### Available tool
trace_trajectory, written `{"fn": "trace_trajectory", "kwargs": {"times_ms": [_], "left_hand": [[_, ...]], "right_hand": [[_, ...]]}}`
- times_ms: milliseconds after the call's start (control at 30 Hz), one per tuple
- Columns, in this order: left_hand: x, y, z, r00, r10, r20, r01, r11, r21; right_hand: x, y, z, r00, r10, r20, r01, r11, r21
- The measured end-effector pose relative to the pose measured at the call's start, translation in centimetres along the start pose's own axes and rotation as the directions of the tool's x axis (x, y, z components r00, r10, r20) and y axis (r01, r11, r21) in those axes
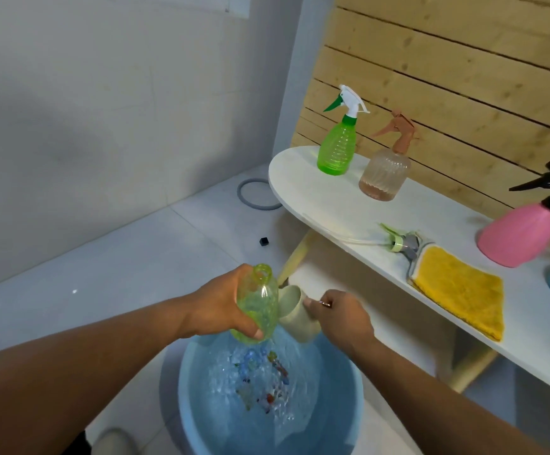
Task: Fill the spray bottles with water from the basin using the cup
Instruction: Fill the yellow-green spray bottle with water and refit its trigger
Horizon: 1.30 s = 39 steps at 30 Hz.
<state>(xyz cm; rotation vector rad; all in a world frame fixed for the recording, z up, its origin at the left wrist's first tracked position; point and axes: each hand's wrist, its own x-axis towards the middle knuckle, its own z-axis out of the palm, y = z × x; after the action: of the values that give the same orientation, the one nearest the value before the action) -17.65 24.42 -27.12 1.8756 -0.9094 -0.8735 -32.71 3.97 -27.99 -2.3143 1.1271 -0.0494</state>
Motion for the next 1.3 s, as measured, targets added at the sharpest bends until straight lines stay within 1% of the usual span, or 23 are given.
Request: {"fn": "trace_trajectory", "kwargs": {"times_ms": [67,167,267,367,433,567,667,700,767,833,900,967,1033,1133,1200,1300], "left_hand": [[0.3,0.1,0.4,1.0,0.017,-0.015,-0.017,1.0,0.004],[1.1,0.5,0.6,0.999,0.031,-0.033,-0.031,1.0,-0.005],[1.9,0.7,0.8,0.997,0.036,-0.063,-0.038,0.999,-0.038],[2.4,0.6,0.7,0.996,0.012,-0.091,-0.017,0.999,-0.047],[2.5,0.5,0.6,0.994,0.002,-0.106,-0.006,0.999,-0.035],[2.7,0.6,0.3,0.993,-0.02,-0.12,0.016,0.999,-0.032],[2.6,0.7,0.1,0.991,-0.034,-0.13,0.033,0.999,-0.007],[2.6,0.7,0.1,0.991,-0.038,-0.126,0.038,0.999,0.003],[2.4,0.8,0.2,0.993,-0.039,-0.116,0.042,0.999,0.025],[2.3,0.8,0.1,0.994,-0.032,-0.109,0.037,0.998,0.046],[2.2,0.9,0.0,0.994,-0.027,-0.105,0.033,0.998,0.056],[2.0,1.0,-0.3,0.994,-0.02,-0.105,0.027,0.997,0.07],[1.8,1.1,-0.6,0.994,-0.015,-0.109,0.024,0.997,0.076],[1.3,1.2,-1.0,0.992,-0.003,-0.126,0.014,0.996,0.089],[0.8,1.2,-1.3,0.991,0.004,-0.136,0.009,0.996,0.092],[0.4,1.2,-1.7,0.989,-0.002,-0.146,0.016,0.995,0.097]], "right_hand": [[1.3,1.5,2.5,0.997,0.047,0.064,-0.046,0.999,-0.017],[2.7,3.2,5.7,0.98,0.063,0.188,-0.034,0.988,-0.15],[2.7,4.2,7.1,0.965,0.075,0.251,-0.043,0.99,-0.132],[3.0,5.9,8.8,0.96,0.021,0.278,0.06,0.959,-0.277],[2.7,6.8,10.0,0.947,-0.014,0.32,0.123,0.938,-0.324],[2.2,7.7,12.2,0.927,-0.022,0.374,0.221,0.838,-0.499],[1.8,7.9,13.8,0.911,-0.004,0.413,0.251,0.799,-0.546],[1.6,7.8,14.3,0.909,-0.005,0.418,0.251,0.807,-0.535],[1.3,7.6,14.7,0.916,0.004,0.401,0.201,0.861,-0.467],[1.3,7.2,14.5,0.931,0.001,0.364,0.136,0.927,-0.35],[1.8,7.0,13.9,0.938,0.017,0.347,0.068,0.971,-0.231],[2.1,7.0,12.8,0.948,0.058,0.314,-0.028,0.995,-0.099],[2.1,6.9,11.5,0.96,0.081,0.27,-0.087,0.996,0.01],[1.5,6.2,8.9,0.971,0.061,0.232,-0.087,0.991,0.102],[1.0,5.3,6.5,0.979,0.017,0.203,-0.051,0.986,0.161],[0.3,3.7,2.6,0.985,-0.027,0.169,-0.024,0.955,0.295]]}}
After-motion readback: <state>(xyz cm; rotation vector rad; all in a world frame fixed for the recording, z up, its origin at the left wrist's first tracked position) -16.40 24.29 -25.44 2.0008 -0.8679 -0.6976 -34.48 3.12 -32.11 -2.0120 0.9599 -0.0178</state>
